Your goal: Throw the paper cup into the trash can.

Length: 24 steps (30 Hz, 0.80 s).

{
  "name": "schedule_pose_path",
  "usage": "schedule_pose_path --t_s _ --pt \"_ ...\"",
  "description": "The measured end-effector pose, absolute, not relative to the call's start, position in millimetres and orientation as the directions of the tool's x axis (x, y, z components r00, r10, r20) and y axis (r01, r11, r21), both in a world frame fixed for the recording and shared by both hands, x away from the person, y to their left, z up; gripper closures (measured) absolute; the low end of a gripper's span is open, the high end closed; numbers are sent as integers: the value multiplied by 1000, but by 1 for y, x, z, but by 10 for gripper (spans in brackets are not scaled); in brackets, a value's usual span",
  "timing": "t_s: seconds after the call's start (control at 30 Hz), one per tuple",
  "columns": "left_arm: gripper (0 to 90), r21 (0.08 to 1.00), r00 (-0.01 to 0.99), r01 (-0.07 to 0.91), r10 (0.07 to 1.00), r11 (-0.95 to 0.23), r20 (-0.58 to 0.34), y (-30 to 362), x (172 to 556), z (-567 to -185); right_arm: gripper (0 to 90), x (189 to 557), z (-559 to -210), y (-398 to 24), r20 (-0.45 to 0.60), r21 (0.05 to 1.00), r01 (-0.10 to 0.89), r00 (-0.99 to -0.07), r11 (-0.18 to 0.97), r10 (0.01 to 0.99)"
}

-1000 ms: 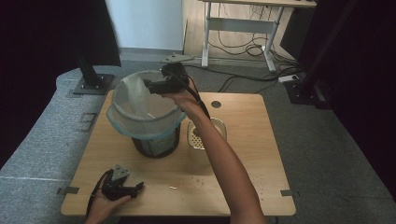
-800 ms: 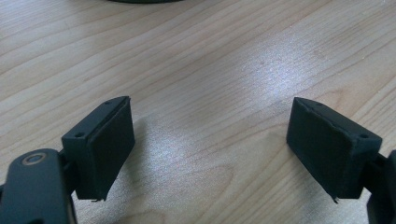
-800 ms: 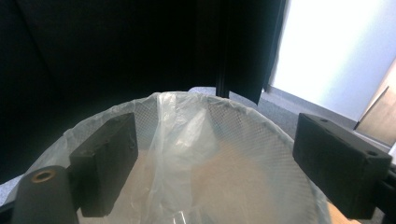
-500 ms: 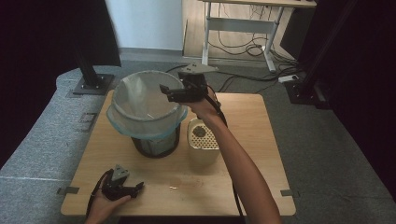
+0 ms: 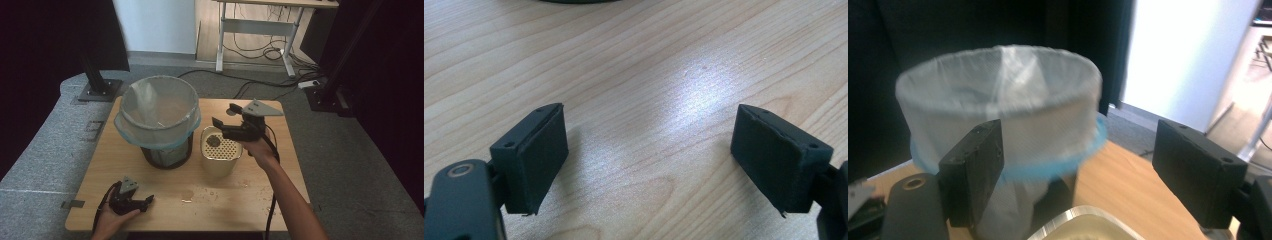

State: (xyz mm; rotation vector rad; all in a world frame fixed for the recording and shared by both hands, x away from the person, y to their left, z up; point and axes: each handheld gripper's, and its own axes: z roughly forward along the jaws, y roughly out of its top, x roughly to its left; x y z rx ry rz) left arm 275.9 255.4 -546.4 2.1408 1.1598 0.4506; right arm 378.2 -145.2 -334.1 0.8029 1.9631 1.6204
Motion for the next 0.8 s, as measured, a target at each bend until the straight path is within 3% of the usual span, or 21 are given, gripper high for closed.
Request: schedule_pose_path --t_s 0.53,0.8 --pt "148 686 545 613 838 -392 -9 255 278 -546 226 324 -460 -234 86 964 252 -605 88 792" --pt "145 685 539 617 842 -388 -9 252 286 -546 227 323 -480 -240 80 955 279 -581 105 810"
